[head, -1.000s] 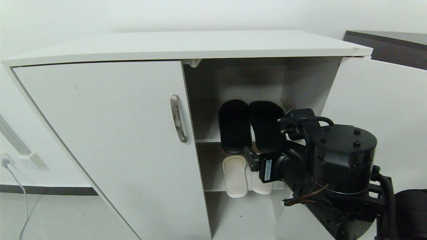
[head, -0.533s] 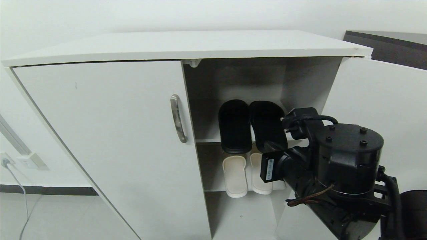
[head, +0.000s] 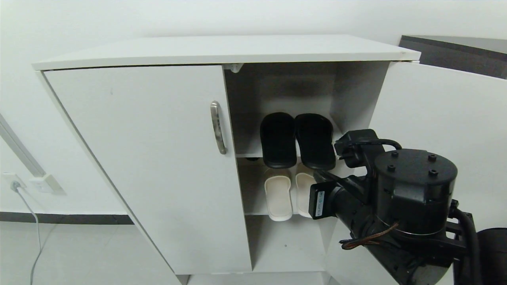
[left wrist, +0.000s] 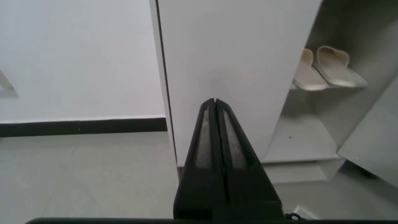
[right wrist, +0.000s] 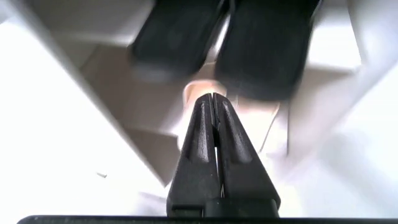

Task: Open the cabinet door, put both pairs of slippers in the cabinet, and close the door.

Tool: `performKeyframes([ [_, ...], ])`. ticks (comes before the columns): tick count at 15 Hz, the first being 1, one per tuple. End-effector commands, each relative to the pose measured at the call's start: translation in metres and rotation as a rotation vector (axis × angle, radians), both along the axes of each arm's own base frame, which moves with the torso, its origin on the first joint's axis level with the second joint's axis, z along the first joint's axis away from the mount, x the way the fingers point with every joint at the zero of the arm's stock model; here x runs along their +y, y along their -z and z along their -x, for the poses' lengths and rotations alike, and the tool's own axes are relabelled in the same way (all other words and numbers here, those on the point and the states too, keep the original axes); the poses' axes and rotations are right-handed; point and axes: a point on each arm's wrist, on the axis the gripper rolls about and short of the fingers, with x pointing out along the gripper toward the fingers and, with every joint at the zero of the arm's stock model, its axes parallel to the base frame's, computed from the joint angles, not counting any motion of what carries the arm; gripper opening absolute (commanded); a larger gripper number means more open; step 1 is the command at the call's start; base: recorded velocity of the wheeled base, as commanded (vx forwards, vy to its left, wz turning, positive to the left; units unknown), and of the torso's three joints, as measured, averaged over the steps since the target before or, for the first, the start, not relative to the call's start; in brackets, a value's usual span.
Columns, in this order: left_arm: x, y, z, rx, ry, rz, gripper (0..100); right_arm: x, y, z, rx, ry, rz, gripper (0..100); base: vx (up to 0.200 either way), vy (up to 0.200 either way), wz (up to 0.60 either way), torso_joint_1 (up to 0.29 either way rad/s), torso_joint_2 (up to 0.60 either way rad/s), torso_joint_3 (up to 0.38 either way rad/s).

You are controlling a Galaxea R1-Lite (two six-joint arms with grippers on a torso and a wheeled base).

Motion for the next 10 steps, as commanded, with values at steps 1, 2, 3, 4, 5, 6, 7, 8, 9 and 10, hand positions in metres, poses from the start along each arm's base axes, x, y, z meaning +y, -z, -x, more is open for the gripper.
performKeyframes([
  [1, 0.000, 0.000, 0.000, 0.000, -0.001, 0.000, 0, 0.000, 0.002, 0.000, 0.003, -0.001, 0.005, 0, -0.200, 0.000, 0.00, 0.007, 0.00, -0.002],
  [2, 0.000, 0.000, 0.000, 0.000, 0.001, 0.000, 0, 0.000, 0.004, 0.001, 0.007, -0.003, 0.013, 0, -0.200, 0.000, 0.00, 0.007, 0.01, 0.002],
  [3, 0.000, 0.000, 0.000, 0.000, 0.001, 0.000, 0, -0.001, 0.006, 0.001, 0.012, -0.003, 0.022, 0, -0.200, 0.000, 0.00, -0.002, 0.01, 0.002],
  [4, 0.000, 0.000, 0.000, 0.000, -0.001, 0.000, 0, -0.002, 0.009, 0.002, 0.018, -0.003, 0.035, 0, -0.200, 0.000, 0.00, -0.002, 0.00, -0.002],
  [5, 0.000, 0.000, 0.000, 0.000, -0.001, 0.000, 0, -0.002, 0.012, 0.003, 0.021, -0.007, 0.048, 0, -0.200, 0.000, 0.00, 0.002, 0.00, 0.002],
  [6, 0.000, 0.000, 0.000, 0.000, -0.001, 0.000, 0, -0.003, 0.014, 0.003, 0.026, -0.007, 0.055, 0, -0.200, 0.000, 0.00, 0.007, 0.01, 0.007],
  [7, 0.000, 0.000, 0.000, 0.000, 0.001, 0.000, 0, -0.004, 0.016, 0.004, 0.031, -0.009, 0.062, 0, -0.200, 0.000, 0.00, 0.007, 0.00, 0.002],
  [8, 0.000, 0.000, 0.000, 0.000, 0.001, 0.000, 0, -0.005, 0.019, 0.004, 0.039, -0.024, 0.071, 0, -0.200, 0.000, 0.00, 0.002, 0.00, -0.002],
  [9, 0.000, 0.000, 0.000, 0.000, -0.001, 0.000, 0, -0.006, 0.022, 0.006, 0.046, -0.053, 0.084, 0, -0.200, 0.000, 0.00, 0.002, 0.00, -0.002],
  [10, 0.000, 0.000, 0.000, -0.002, 0.001, 0.000, 0, -0.007, 0.024, 0.006, 0.046, -0.057, 0.096, 0, -0.200, 0.000, 0.00, 0.002, 0.00, 0.002],
])
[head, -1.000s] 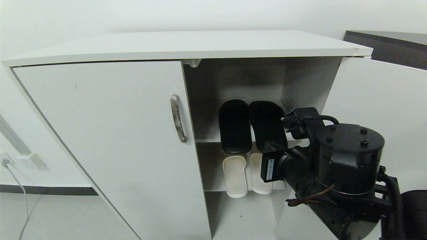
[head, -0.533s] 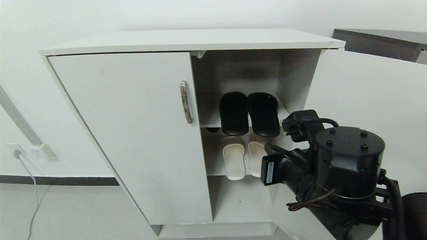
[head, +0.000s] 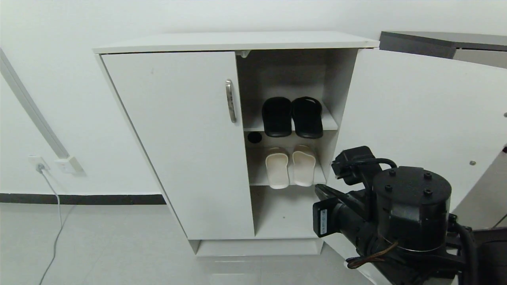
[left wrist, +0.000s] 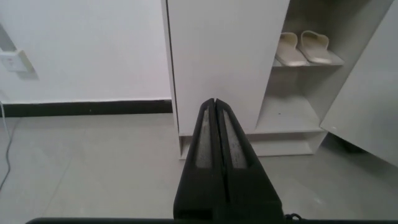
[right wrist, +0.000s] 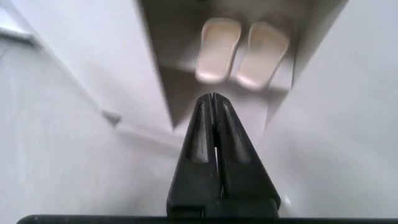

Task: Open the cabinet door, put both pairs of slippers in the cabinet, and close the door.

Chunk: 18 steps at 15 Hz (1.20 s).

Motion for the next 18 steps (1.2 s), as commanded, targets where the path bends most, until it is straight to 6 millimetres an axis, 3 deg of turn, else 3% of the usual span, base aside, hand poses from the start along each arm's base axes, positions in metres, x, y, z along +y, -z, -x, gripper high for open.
performKeyframes([
  [1, 0.0000, 0.0001, -0.0001, 0.001, -0.001, 0.000, 0, -0.0012, 0.0046, 0.0010, 0.003, -0.006, 0.016, 0, -0.200, 0.000, 0.00, 0.002, 0.01, 0.007],
  [18, 0.0000, 0.0001, -0.0001, 0.001, 0.000, 0.000, 0, -0.0029, 0.0114, -0.0010, -0.005, -0.007, 0.034, 0, -0.012, 0.000, 0.00, 0.000, -0.02, -0.027],
])
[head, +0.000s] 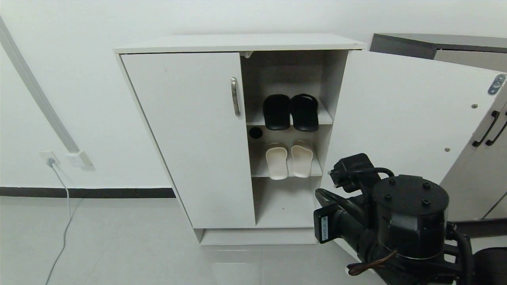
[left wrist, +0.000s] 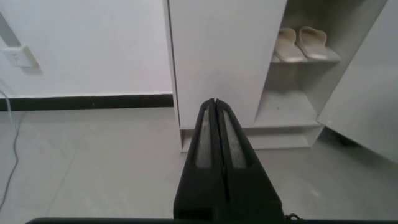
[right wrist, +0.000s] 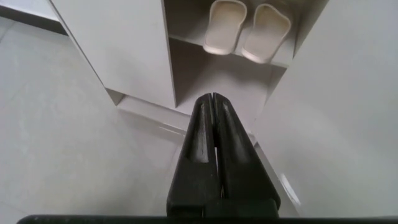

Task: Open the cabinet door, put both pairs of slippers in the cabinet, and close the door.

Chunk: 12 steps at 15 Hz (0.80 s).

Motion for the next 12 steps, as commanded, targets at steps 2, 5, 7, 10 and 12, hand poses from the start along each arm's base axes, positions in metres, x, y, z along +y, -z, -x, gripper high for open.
performKeyframes([
  [2, 0.0000, 0.0003, -0.0001, 0.003, 0.000, 0.000, 0, 0.0001, 0.0021, -0.0001, 0.005, 0.000, 0.007, 0, 0.000, 0.000, 0.00, 0.010, -0.17, -0.349],
  [5, 0.0000, 0.0003, -0.0001, 0.003, 0.000, 0.000, 0, -0.0002, 0.0037, 0.0001, 0.007, 0.000, 0.015, 0, 0.000, 0.000, 0.00, 0.035, -0.52, -0.373],
  [7, 0.0000, 0.0003, 0.0000, 0.001, 0.000, 0.000, 0, -0.0004, 0.0032, 0.0003, 0.006, -0.001, 0.015, 0, 0.000, 0.000, 0.00, 0.090, -0.47, -0.359],
  [10, 0.0000, 0.0003, -0.0001, 0.003, 0.000, 0.000, 0, -0.0005, 0.0036, 0.0004, 0.006, -0.001, 0.018, 0, 0.000, 0.000, 0.00, 0.113, -0.46, -0.346],
  [12, 0.0000, 0.0003, -0.0001, 0.003, 0.000, 0.000, 0, -0.0012, 0.0051, 0.0008, 0.009, -0.001, 0.023, 0, 0.000, 0.000, 0.00, 0.129, -0.47, -0.330],
])
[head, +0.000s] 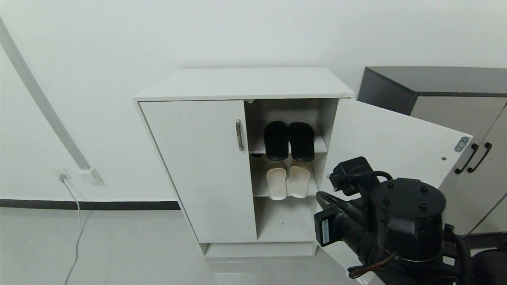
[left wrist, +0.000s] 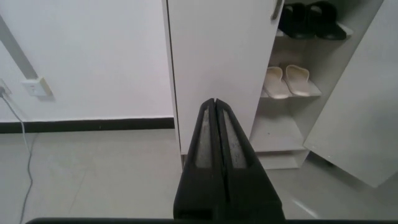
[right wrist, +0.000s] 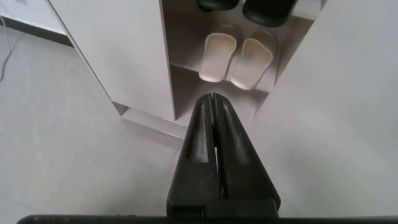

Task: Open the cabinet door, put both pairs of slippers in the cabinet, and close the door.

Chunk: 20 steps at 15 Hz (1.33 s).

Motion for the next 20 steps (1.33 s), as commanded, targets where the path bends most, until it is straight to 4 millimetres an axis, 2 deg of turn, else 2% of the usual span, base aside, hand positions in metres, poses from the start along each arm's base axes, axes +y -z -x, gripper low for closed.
performKeyframes([
  [1, 0.0000, 0.0001, -0.0001, 0.001, 0.000, 0.000, 0, 0.0001, 0.0008, 0.0002, 0.001, -0.001, 0.002, 0, 0.000, 0.000, 0.00, 0.154, -0.47, -0.320],
  [12, 0.0000, 0.0001, -0.0001, 0.001, 0.000, 0.000, 0, -0.0001, 0.0012, 0.0003, 0.002, 0.000, 0.005, 0, 0.000, 0.000, 0.00, 0.189, -0.51, -0.317],
  [20, 0.0000, 0.0001, -0.0001, 0.001, 0.001, 0.000, 0, -0.0015, -0.0011, 0.0029, -0.016, -0.009, 0.007, 0, 0.000, 0.000, 0.00, 0.247, -0.58, -0.330],
])
